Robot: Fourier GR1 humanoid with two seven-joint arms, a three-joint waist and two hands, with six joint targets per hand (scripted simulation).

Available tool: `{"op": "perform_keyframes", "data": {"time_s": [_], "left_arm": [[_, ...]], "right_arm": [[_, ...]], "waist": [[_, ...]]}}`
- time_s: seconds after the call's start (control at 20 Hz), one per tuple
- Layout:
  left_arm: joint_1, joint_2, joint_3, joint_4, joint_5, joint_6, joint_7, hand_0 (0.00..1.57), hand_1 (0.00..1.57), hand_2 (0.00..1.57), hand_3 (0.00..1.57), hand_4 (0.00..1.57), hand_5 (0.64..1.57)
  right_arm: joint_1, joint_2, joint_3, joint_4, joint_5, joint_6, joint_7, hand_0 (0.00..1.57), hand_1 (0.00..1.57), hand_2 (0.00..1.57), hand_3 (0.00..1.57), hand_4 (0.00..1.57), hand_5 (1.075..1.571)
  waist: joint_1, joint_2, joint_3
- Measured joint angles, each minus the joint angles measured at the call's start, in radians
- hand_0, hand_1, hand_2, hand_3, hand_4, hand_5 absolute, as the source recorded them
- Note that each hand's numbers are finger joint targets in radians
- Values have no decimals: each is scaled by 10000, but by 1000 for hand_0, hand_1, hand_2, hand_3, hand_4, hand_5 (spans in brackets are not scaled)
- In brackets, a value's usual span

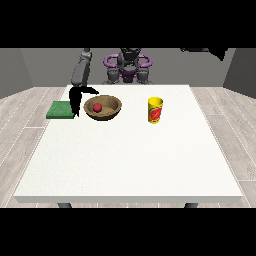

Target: Pick the cup and pour the ball into the bowl, then pick the bowl and place it on the pad

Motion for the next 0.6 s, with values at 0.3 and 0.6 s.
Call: {"op": "perform_keyframes", "data": {"time_s": [0.3, 0.6], "left_arm": [[254, 1172, 1080, 601, 895, -1108, -173, 0, 0, 0, 0, 266, 1506], [545, 1814, 1659, 695, 1461, -1529, -69, 0, 0, 0, 0, 221, 1491]], "right_arm": [[-558, 209, 234, 1019, 207, -32, -610, 0, 0, 0, 0, 0, 1569], [-1147, 220, 411, 2262, 564, -143, -1477, 0, 0, 0, 0, 0, 1571]], "waist": [[-302, 256, 11], [-480, 255, -30]]}}
